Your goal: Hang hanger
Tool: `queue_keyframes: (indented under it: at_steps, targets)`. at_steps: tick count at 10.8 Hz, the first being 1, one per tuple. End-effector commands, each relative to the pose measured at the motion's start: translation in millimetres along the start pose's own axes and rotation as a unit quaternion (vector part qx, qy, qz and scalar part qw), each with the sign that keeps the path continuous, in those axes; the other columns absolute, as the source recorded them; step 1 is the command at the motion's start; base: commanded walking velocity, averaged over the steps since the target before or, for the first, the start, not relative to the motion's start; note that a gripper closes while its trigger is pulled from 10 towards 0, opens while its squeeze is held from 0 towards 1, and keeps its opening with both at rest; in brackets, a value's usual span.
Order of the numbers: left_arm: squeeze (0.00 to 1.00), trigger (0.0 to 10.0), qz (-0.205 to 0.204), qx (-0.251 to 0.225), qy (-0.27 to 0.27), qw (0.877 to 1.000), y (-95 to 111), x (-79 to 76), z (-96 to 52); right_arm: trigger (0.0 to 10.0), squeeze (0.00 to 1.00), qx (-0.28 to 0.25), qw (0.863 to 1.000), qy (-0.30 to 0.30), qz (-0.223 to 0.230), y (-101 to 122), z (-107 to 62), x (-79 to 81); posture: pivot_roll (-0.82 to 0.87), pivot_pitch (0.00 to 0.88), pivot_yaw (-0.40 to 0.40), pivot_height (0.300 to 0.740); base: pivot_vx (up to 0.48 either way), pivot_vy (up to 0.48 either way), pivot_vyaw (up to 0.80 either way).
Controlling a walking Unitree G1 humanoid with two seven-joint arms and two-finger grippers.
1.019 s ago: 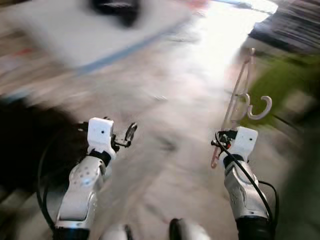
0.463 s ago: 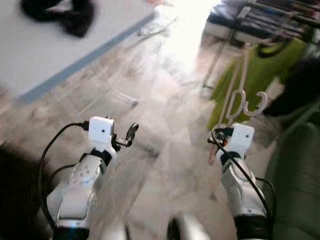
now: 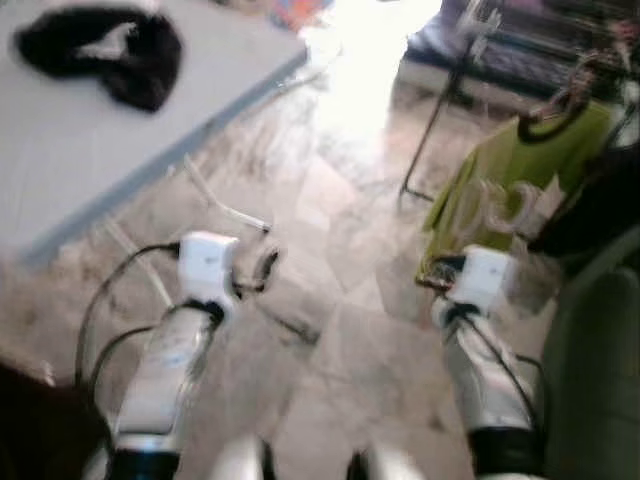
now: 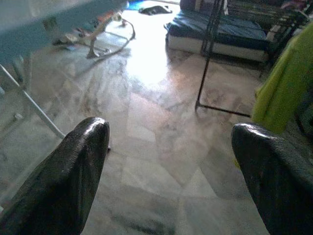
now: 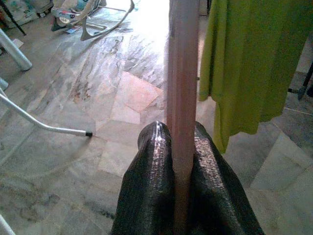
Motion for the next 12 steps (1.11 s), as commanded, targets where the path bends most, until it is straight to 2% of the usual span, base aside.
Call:
queue_keyframes:
  at_steps: [1, 4, 11, 12]
  targets:
    - [0.0, 10.0, 0.004, 0.001, -0.008, 1.0, -0.7, -6.1, 0.9, 10.0, 0.0, -0.001, 1.0, -0.019, -0.005, 0.7, -0.3, -12.6, -0.03, 0.116, -0.033, 0.74, 0.3, 0.375, 0.0]
    - [0.0, 10.0, 0.027, 0.006, -0.023, 0.999, 0.3, -7.0, 3.0, 10.0, 0.0, 0.001, 1.0, -0.022, -0.005, 0.5, 0.5, -11.0, -0.03, 0.116, -0.032, 0.74, 0.41, 0.11, 0.0]
    - [0.0, 10.0, 0.025, 0.009, -0.041, 0.999, -1.5, -12.9, 3.6, 10.0, 0.0, 0.009, 1.0, -0.027, -0.004, -2.4, 2.9, -11.0, -0.03, 0.112, -0.028, 0.74, 0.472, 0.0, 0.0]
    - [0.0, 10.0, 0.026, 0.009, -0.045, 0.999, -1.8, -14.5, 3.7, 10.0, 0.0, 0.013, 0.999, -0.029, -0.003, -3.0, 3.7, -11.5, -0.03, 0.111, -0.029, 0.74, 0.48, 0.0, -0.59]
Point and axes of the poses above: a point about 5 cm out from each wrist's last joint towards the gripper, its own z axis pointing out of the wrist towards the gripper, its own y axis along the axis of the wrist's last joint, x = y × z, the point moved 3 cm from there along z, pointing out of the wrist towards the gripper, and after that the axes turned 8 degrees about -z, right-handed, at the moved point
